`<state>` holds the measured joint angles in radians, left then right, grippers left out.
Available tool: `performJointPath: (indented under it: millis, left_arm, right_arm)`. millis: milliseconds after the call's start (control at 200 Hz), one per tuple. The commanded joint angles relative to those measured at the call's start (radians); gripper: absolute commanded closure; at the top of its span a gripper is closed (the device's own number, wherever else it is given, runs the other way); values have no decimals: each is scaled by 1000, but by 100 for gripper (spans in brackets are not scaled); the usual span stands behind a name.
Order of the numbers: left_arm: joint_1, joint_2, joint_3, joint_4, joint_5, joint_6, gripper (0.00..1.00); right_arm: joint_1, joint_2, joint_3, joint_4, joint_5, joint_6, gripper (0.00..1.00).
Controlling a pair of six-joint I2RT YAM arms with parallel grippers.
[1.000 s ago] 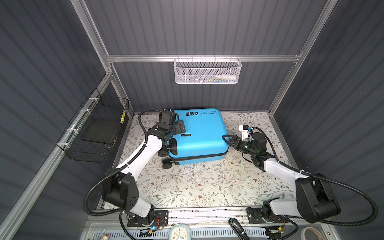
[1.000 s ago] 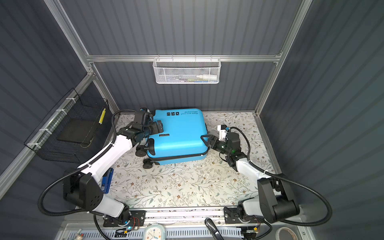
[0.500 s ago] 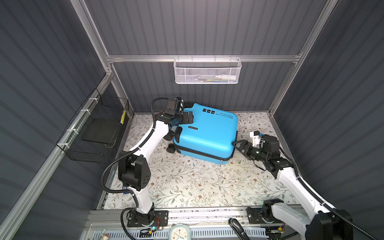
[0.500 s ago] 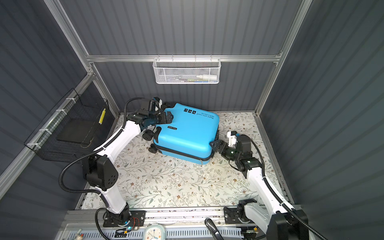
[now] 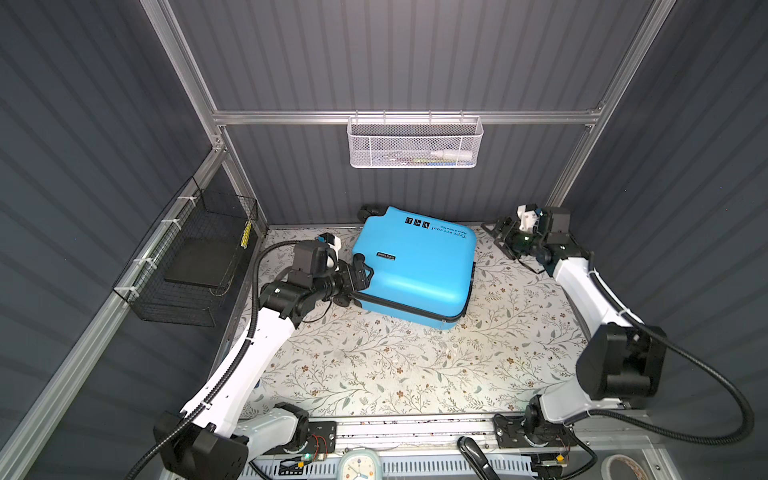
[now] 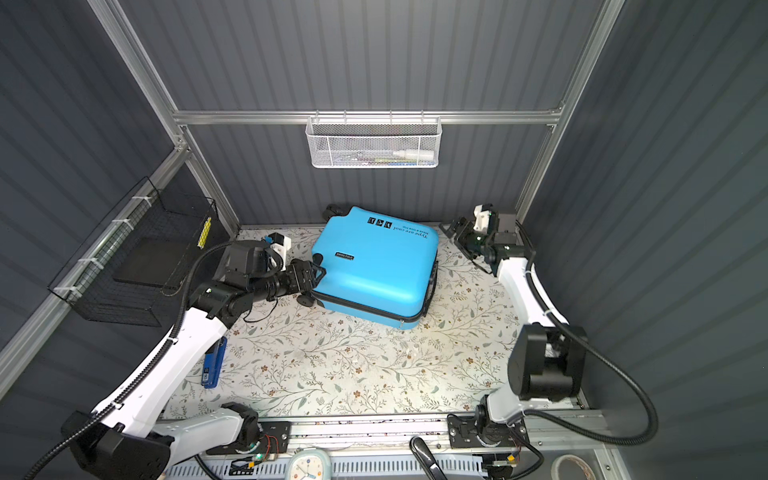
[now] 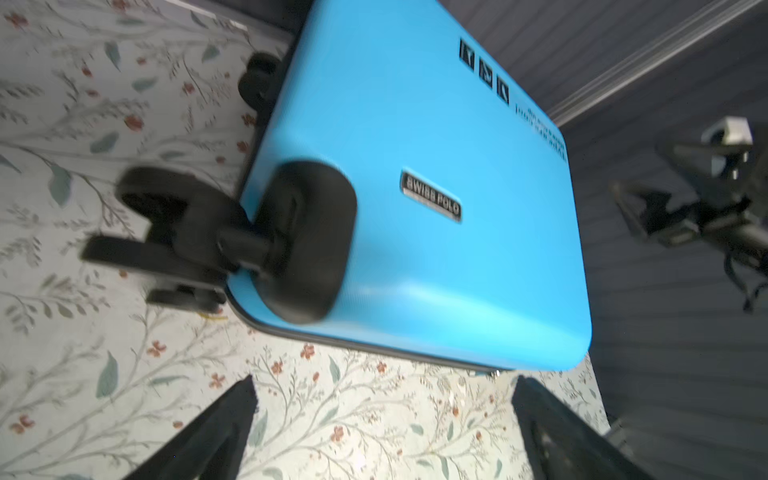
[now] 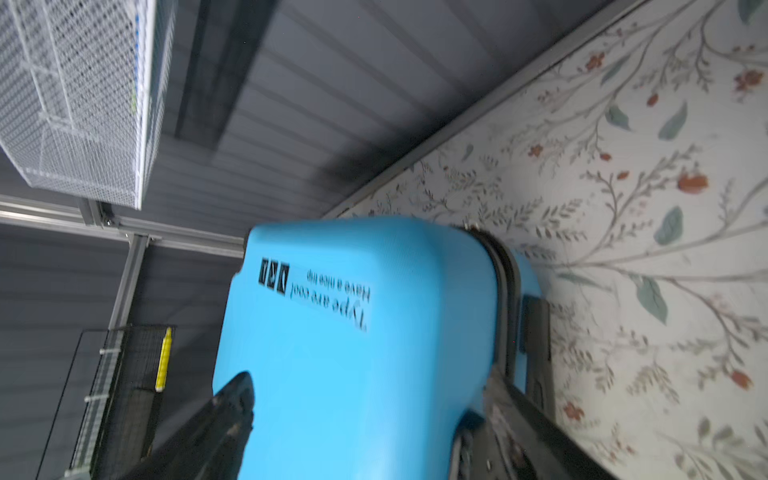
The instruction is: Pack the luggage
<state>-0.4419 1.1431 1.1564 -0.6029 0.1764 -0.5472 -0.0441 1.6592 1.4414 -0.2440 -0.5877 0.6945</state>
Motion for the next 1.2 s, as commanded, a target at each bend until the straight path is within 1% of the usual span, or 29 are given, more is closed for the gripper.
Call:
performJointPath:
  millis: [0, 90, 225, 305, 380, 590, 840, 900, 1046, 1191]
  left_arm:
    - [-82, -55, -58, -7, -4, -86, 0]
    - [-124, -66, -116, 25, -10, -120, 0]
    - [-136, -69, -188, 103, -6, -139, 0]
    - [-136, -53, -199, 133, -15, -133, 0]
    - [-136, -26, -199, 153, -24, -124, 0]
    - [-136, 55, -170, 198, -58, -86, 0]
    - [-129, 150, -95, 204, -110, 4, 0]
    - [-121, 170, -77, 205, -116, 20, 0]
    - [-95, 203, -40, 220, -108, 59, 0]
    - [-77, 243, 10, 207, -92, 100, 0]
  right_arm:
    - [-12, 152, 195, -124, -54, -45, 15]
    - [-15, 315, 405, -218, -123, -56, 16]
    - [-11, 531, 683, -317, -248, -48, 17]
    - [-1, 614, 783, -359, -294, -53, 19]
    - [11, 645, 802, -354, -333, -54, 19]
    - [30, 591, 667, -261, -438, -74, 20]
    - [34, 495, 469, -180, -543, -110, 22]
    - [36, 461, 398, -150, -550, -103, 22]
    - [49, 363, 177, 28, -570, -57, 23]
    - [72, 254, -12, 100, -563, -69, 24]
